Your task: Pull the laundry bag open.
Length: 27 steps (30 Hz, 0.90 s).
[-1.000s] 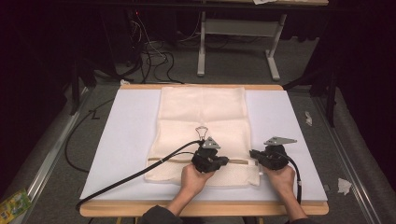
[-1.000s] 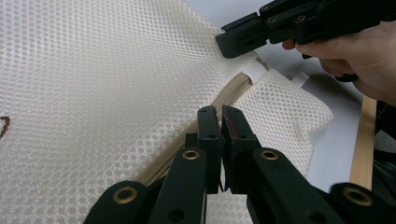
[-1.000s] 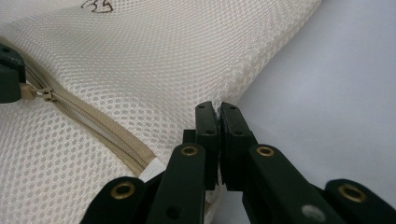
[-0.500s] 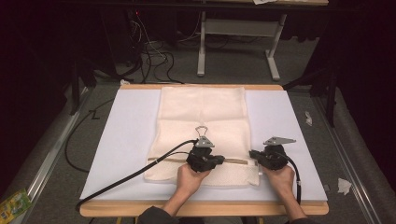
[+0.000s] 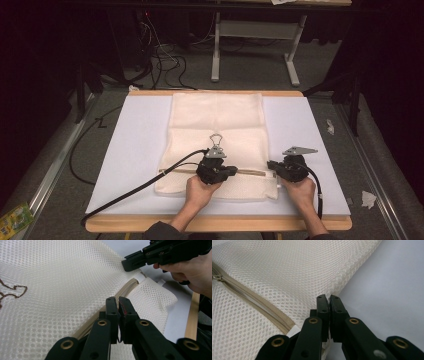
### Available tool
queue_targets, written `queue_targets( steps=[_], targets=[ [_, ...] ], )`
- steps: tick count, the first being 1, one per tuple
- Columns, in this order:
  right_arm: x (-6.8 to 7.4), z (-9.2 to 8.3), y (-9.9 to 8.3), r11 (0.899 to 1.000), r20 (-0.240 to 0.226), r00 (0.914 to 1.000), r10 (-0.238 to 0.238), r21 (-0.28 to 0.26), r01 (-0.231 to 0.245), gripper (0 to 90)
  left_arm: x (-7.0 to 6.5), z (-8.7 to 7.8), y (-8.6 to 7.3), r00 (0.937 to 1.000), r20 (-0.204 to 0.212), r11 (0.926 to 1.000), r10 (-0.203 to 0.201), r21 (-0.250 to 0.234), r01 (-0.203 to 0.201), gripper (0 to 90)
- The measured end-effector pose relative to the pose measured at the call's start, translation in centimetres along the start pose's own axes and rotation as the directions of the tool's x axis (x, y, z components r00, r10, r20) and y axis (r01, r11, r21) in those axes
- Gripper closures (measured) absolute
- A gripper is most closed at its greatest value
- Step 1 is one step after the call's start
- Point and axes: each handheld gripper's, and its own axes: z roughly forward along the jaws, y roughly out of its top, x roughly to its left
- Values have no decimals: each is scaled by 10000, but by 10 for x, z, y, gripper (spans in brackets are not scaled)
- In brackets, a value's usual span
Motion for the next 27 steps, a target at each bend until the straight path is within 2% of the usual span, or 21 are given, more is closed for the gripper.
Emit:
queue_targets(
  steps=[7, 14, 18, 27],
  targets=[
    [0, 0, 0, 10000, 24, 10000, -17, -40, 17, 887, 1, -5, 1, 10000, -39, 10000, 55, 29, -55, 871],
    [-1, 0, 0, 10000, 33, 10000, -14, -20, 14, 886, 5, -11, -3, 9999, -43, 9999, -109, -75, 108, 871],
    [0, 0, 0, 9999, 85, 9999, -114, -11, 114, 887, 7, -14, -5, 9999, -70, 9999, -81, -71, 80, 871],
    [0, 0, 0, 10000, 95, 10000, -20, 47, 20, 887, 10, -22, -7, 9998, -101, 9997, -179, -196, 177, 871]
  ],
)
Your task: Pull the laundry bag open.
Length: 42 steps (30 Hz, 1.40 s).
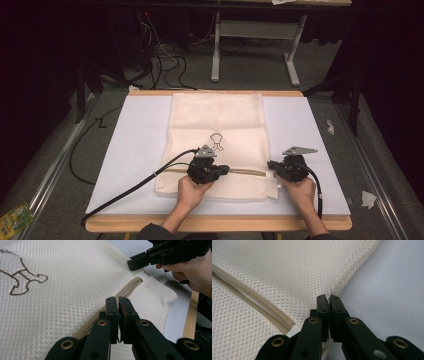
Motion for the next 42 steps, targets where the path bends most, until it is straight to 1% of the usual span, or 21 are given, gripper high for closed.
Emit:
queue_targets(
  steps=[3, 6, 19, 24, 27, 28, 32, 37, 39, 42],
  targets=[
    [0, 0, 0, 10000, -14, 10000, -86, -40, 86, 886, 1, -3, 0, 10000, -19, 10000, 13, -63, -14, 871],
    [0, 0, 0, 10000, -42, 10000, -27, -26, 27, 887, 1, -4, 0, 10000, -16, 10000, 24, -82, -24, 871],
    [1, 0, 1, 9999, -23, 9999, -98, -32, 98, 886, 2, -9, -1, 10000, -38, 9999, 49, -142, -49, 871],
    [0, 1, 0, 9999, -1, 9999, -105, 32, 105, 886, 4, -13, -2, 10000, -75, 9999, 28, -121, -29, 871],
    [1, 1, 1, 9999, -31, 9999, -107, 25, 107, 887, 5, -17, -3, 9999, -108, 9998, 17, -199, -19, 871],
    [1, 1, 1, 9998, 14, 9998, -181, 25, 181, 887, 5, -17, -3, 9999, -119, 9998, 28, -218, -30, 871],
    [1, 1, 1, 9999, -23, 9999, -132, 20, 132, 886, 7, -18, -5, 10000, -45, 9997, -46, -222, 45, 871],
    [2, 1, 1, 9999, -20, 9999, -104, 35, 104, 887, 7, -18, -6, 10000, -34, 9997, -7, -234, 6, 871],
    [1, 1, 1, 9998, -31, 9998, -188, 24, 188, 887, 7, -19, -6, 10000, -16, 9997, -8, -257, 7, 871],
    [1, 1, 1, 9999, -43, 9998, -169, 12, 169, 887, 7, -19, -6, 10000, -7, 9997, -39, -227, 39, 871]
  ],
)
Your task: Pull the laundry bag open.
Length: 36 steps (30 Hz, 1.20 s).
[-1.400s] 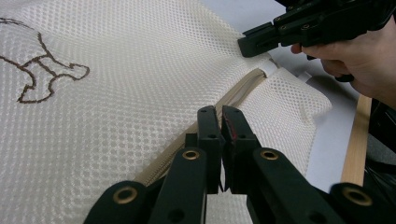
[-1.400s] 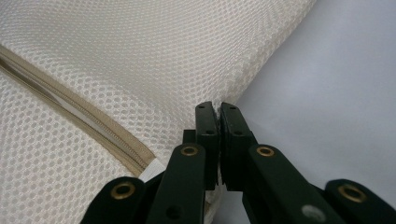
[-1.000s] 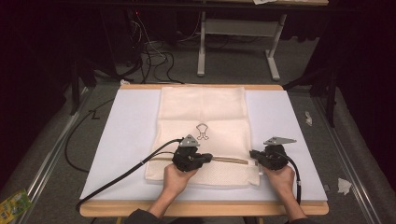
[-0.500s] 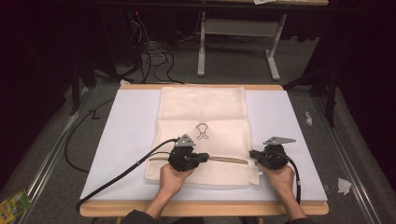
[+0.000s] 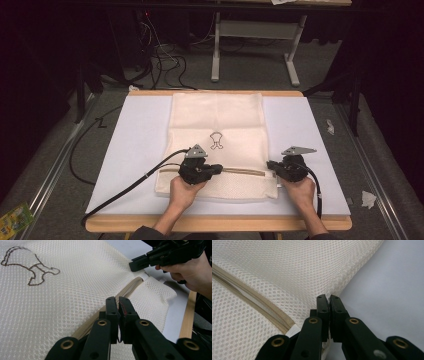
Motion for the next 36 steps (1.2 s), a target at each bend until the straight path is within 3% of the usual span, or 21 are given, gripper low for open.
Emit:
queue_targets(
  steps=[36],
  targets=[
    [0, 1, 0, 10000, 105, 9999, 43, 55, -44, 887, 15, -28, -9, 9993, -182, 9991, -316, -289, 310, 871]
  ],
)
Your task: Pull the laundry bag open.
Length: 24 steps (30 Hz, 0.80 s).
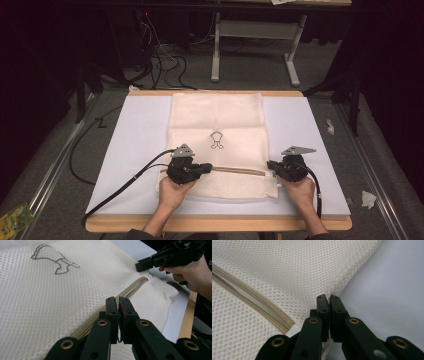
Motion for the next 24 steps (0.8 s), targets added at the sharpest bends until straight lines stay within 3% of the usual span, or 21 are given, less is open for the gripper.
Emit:
queue_targets(
  steps=[11, 24],
  targets=[
    [1, 0, 2, 10000, 32, 10000, -19, 37, 19, 887, 5, -13, -5, 9998, -184, 9999, -67, -76, 65, 871],
    [2, -1, 5, 9999, 55, 9999, -126, 102, 125, 887, 14, -28, -9, 9989, -253, 9977, -392, -557, 377, 871]
  ],
)
